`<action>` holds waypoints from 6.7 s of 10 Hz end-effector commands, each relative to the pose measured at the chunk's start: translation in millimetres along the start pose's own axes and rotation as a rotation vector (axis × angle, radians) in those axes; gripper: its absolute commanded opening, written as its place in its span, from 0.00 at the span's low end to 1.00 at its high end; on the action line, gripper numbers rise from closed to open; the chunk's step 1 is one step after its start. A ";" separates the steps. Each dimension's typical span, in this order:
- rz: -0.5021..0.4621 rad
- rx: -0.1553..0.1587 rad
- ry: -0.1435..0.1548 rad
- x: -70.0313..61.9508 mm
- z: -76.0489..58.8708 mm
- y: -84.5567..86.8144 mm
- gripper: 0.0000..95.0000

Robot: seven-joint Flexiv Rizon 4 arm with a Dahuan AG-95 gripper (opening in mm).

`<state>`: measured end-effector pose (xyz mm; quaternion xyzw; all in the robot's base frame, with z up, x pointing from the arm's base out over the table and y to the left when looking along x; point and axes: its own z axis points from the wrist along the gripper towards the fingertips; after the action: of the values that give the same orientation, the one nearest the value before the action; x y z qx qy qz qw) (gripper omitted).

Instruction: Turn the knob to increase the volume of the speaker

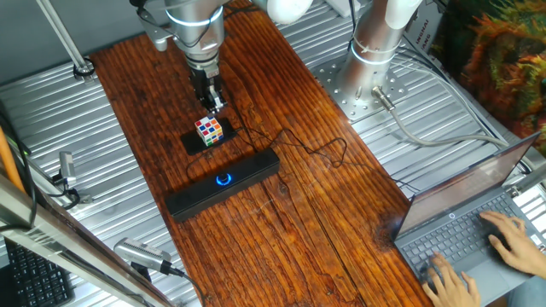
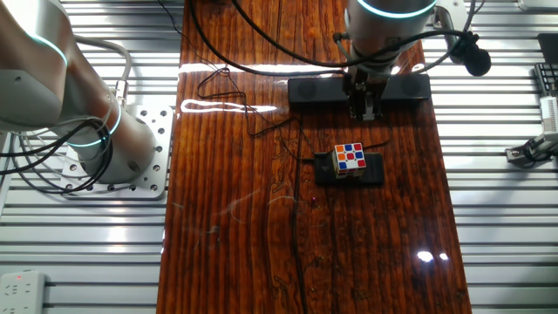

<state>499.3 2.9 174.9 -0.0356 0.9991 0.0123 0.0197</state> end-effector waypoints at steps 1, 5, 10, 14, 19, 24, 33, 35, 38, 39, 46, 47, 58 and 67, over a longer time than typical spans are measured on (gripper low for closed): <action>0.002 -0.003 -0.004 0.3 0.1 0.5 0.00; 0.018 -0.004 -0.004 0.4 -0.2 0.7 0.00; -0.003 -0.004 0.005 2.4 -3.0 3.1 0.00; -0.019 -0.009 0.016 3.2 -3.9 3.9 0.00; -0.036 -0.024 0.014 3.9 -5.1 5.6 0.00; -0.045 -0.054 0.012 -23.4 -10.4 75.7 0.00; -0.066 -0.092 -0.017 -39.2 28.2 109.7 0.00; -0.069 -0.092 -0.018 -39.4 29.3 110.1 0.00; -0.078 -0.088 -0.015 -39.4 29.3 110.1 0.00; -0.080 -0.089 -0.017 -39.4 29.3 110.1 0.00; -0.205 -0.056 -0.053 -39.4 29.3 110.0 0.00; -0.270 -0.089 -0.040 -39.4 29.3 110.0 0.00; -0.272 -0.101 -0.009 -39.4 29.3 110.0 0.00; -0.249 -0.118 -0.010 -27.3 35.3 106.4 0.00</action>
<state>515.9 110.5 143.3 -0.1604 0.9842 0.0702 0.0261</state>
